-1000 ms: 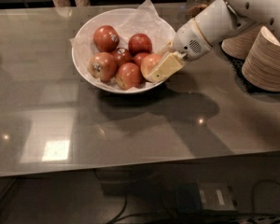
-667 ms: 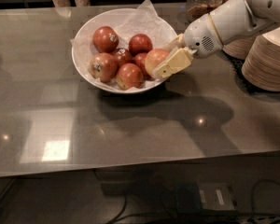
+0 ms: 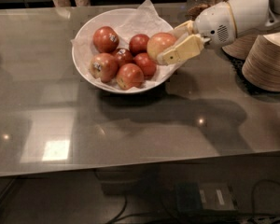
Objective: Pick apple from white bowl
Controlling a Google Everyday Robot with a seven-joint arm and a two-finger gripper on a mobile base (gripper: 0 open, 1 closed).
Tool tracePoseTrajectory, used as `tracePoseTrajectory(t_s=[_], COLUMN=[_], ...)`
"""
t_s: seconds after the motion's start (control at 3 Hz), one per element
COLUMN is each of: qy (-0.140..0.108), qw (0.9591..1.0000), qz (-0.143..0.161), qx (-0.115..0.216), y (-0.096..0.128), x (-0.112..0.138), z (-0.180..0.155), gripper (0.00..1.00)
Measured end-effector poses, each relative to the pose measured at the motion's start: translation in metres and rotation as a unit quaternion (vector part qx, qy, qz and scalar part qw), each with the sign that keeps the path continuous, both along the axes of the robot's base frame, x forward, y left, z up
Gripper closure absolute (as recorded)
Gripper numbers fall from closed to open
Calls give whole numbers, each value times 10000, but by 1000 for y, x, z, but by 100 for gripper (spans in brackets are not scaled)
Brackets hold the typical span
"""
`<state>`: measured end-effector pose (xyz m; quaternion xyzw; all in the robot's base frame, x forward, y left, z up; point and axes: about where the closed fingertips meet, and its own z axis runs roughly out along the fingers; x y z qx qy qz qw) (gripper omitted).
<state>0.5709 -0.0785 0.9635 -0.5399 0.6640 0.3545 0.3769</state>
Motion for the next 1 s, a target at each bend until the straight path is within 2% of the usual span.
tracePoseTrajectory(t_s=[0.33,0.67,1.0], qy=[-302,-742,-737], qw=[9980,9899,9897], qz=[553,1105,1120], qx=[-102,-494,-492], y=[31,67,70], x=[-13,-32,-32], z=[31,54,54], gripper=[100,100,100])
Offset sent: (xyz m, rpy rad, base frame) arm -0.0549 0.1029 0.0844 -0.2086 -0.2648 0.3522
